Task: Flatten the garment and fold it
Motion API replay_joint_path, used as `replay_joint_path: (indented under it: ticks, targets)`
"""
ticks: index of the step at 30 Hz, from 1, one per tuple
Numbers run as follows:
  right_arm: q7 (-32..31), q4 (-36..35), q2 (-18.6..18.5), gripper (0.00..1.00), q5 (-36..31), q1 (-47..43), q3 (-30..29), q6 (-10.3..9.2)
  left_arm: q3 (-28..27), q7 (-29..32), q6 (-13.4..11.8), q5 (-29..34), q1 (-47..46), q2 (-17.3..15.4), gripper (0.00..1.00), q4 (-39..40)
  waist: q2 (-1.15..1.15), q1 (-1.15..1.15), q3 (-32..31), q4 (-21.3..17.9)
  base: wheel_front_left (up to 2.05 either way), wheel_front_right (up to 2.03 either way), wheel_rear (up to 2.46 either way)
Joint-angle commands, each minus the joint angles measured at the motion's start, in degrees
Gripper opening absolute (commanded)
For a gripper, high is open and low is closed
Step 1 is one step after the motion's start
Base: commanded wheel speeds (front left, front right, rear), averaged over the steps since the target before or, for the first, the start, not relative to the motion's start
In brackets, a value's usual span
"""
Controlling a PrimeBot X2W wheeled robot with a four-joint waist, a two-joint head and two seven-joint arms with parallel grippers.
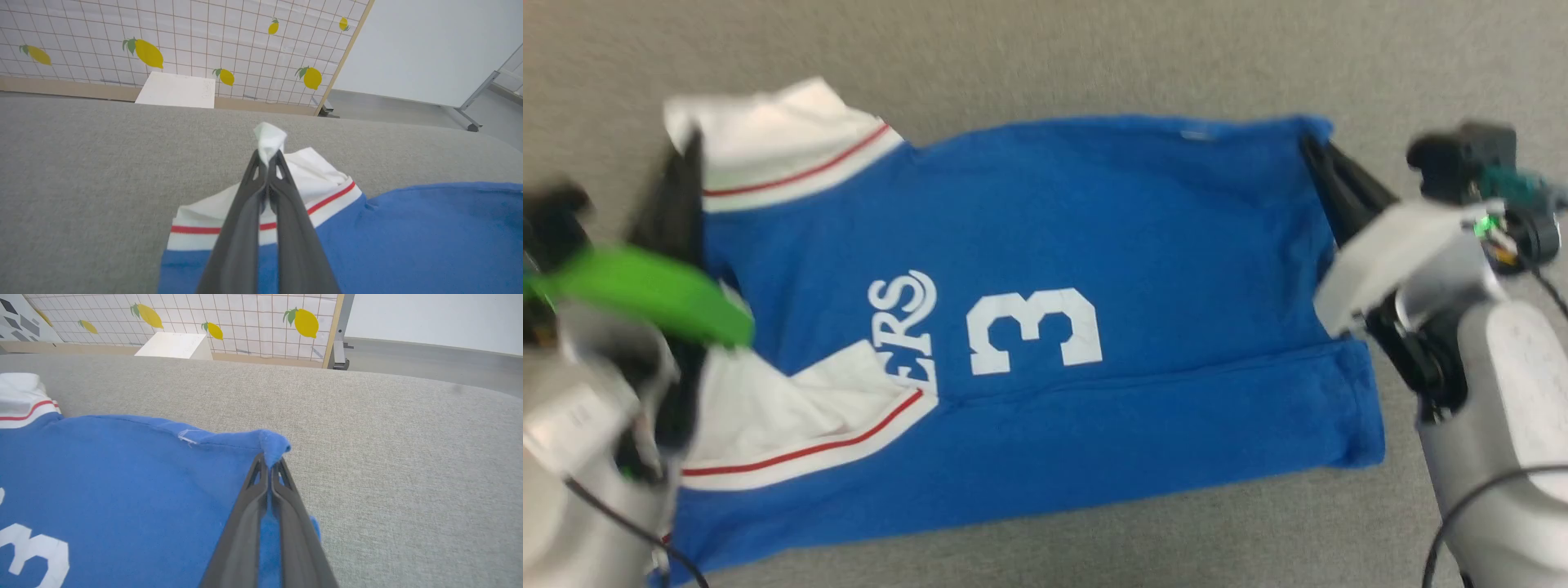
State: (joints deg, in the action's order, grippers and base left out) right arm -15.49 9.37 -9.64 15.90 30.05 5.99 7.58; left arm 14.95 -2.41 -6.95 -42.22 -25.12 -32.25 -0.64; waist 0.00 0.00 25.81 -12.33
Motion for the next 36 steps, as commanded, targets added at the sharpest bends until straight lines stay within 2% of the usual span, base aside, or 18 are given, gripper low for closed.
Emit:
replay_joint_path:
  ticks: [1,5,10,17,23,27,28,29,30,31,36]
  targets:
    - [1.2,0.2,-0.5,0.00,0.7,-1.8,-0.4,-0.09,0.1,-0.6,-0.4,-0.2,3.2,-0.2,0.00,0.8,0.00,0.00,-6.8,3.4,0.00,0.00,0.00]
    - [1.3,2.2,-1.7,0.00,1.1,-6.3,-2.4,-0.09,0.8,-1.2,-1.2,-1.4,11.0,0.3,0.00,2.9,0.00,0.00,-10.1,5.1,0.00,0.00,0.00]
    - [-4.3,4.6,-4.4,0.00,1.4,-10.8,-3.3,-0.09,1.3,-1.0,-1.3,-5.4,20.4,2.0,0.00,5.3,0.00,0.00,-12.3,6.7,0.00,0.00,0.00]
    - [-12.7,6.6,-7.2,0.00,1.1,-12.9,-0.7,-0.09,1.9,-0.5,-1.8,-8.5,28.7,3.0,0.00,4.9,0.00,0.00,-12.8,7.2,0.00,0.00,0.00]
    - [-18.2,9.0,-7.7,0.00,0.9,-13.4,0.6,-0.09,4.6,1.1,-0.8,-8.9,30.2,3.8,0.00,1.6,0.00,0.00,-12.9,8.0,0.00,0.00,0.00]
    - [-19.6,9.8,-7.2,0.00,1.0,-14.0,-0.2,-0.09,6.5,1.5,0.0,-8.3,29.4,4.7,0.00,-1.8,0.00,0.00,-13.7,8.8,0.00,0.00,0.00]
    - [-19.6,9.7,-6.9,0.05,1.1,-14.3,-0.6,-0.09,6.8,1.5,0.2,-8.3,29.2,4.9,0.00,-2.5,0.00,0.00,-13.9,8.9,0.00,0.00,0.00]
    - [-19.2,9.5,-6.7,0.46,1.2,-14.6,-1.1,-0.09,7.1,1.4,0.5,-8.1,28.8,5.2,0.35,-3.3,0.00,0.00,-14.2,9.1,0.00,0.00,0.00]
    - [-19.0,9.2,-6.6,1.00,1.1,-14.9,-1.5,-0.09,7.4,1.4,0.7,-8.0,28.5,5.4,0.72,-3.8,0.00,0.00,-14.5,9.2,0.00,0.00,0.00]
    - [-18.7,8.8,-6.3,1.00,1.2,-15.4,-2.3,-0.09,7.8,1.2,1.1,-7.8,28.2,5.7,1.00,-4.2,0.00,0.00,-14.8,9.4,0.00,0.00,0.00]
    - [-16.1,3.9,-3.6,1.00,2.2,-19.3,-7.4,-0.09,8.2,-2.7,1.3,-4.8,26.5,6.0,1.00,-4.4,0.00,0.00,-16.5,10.4,0.00,0.00,0.00]
